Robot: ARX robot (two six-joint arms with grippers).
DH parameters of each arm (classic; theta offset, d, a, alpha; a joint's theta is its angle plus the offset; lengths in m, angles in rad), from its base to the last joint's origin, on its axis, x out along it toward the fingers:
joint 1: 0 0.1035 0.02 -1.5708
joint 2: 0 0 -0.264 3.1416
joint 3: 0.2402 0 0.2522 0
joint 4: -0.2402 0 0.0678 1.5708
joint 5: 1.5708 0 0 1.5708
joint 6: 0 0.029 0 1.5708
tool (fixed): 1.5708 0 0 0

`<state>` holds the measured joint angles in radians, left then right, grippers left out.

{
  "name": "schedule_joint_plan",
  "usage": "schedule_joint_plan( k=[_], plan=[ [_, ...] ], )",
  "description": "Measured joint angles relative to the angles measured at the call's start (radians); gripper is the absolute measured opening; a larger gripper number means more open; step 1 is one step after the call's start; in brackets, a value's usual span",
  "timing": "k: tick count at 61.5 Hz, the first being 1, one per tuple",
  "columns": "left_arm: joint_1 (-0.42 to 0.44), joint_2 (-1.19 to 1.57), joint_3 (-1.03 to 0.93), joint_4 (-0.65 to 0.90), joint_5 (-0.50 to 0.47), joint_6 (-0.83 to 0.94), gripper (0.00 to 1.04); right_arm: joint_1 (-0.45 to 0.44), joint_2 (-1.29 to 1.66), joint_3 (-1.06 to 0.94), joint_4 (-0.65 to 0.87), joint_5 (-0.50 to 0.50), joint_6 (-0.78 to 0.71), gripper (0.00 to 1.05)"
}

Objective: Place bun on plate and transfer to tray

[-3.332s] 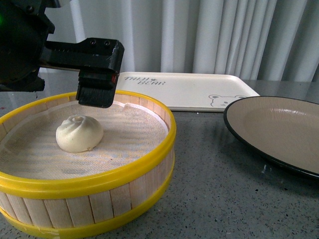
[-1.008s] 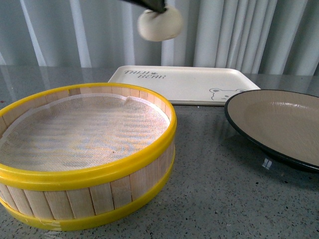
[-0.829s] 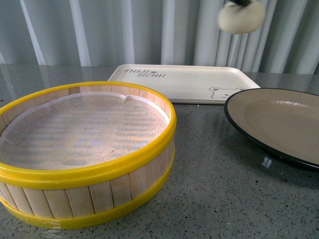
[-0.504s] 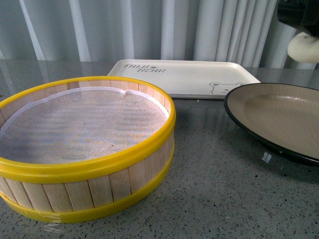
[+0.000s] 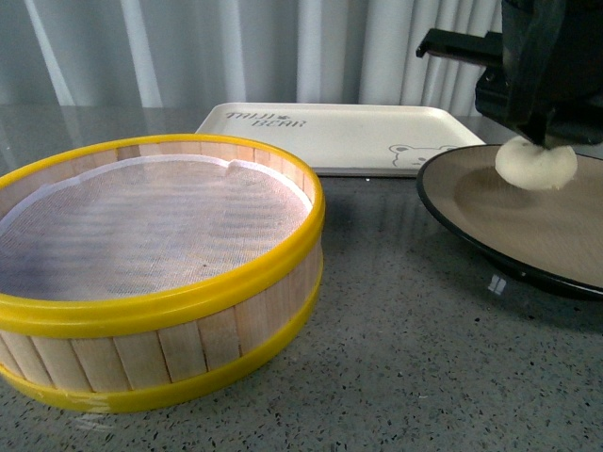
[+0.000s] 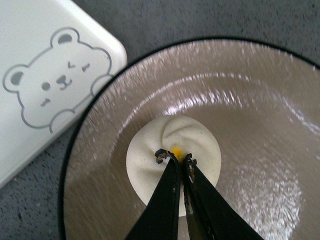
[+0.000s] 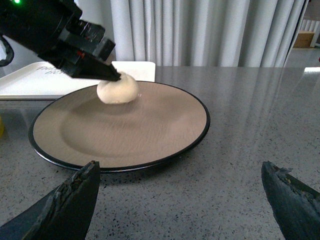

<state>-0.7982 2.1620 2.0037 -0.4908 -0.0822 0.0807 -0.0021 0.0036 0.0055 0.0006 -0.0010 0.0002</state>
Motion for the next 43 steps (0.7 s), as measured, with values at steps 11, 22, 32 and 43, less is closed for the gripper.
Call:
schedule_joint_plan(
  k=[11,22,32,43],
  plan=[
    [-0.006,-0.069,-0.108,0.013,0.039,-0.007,0.04,0.0,0.0,0.0,0.0,0.0,0.0,0.96],
    [-0.019,-0.127,-0.157,0.041,0.056,-0.056,0.04,0.0,0.0,0.0,0.0,0.0,0.0,0.96],
    [-0.033,-0.134,-0.185,0.067,0.052,-0.099,0.04,0.0,0.0,0.0,0.0,0.0,0.0,0.96],
    [-0.043,-0.134,-0.202,0.103,0.027,-0.158,0.04,0.0,0.0,0.0,0.0,0.0,0.0,0.96]
  ],
)
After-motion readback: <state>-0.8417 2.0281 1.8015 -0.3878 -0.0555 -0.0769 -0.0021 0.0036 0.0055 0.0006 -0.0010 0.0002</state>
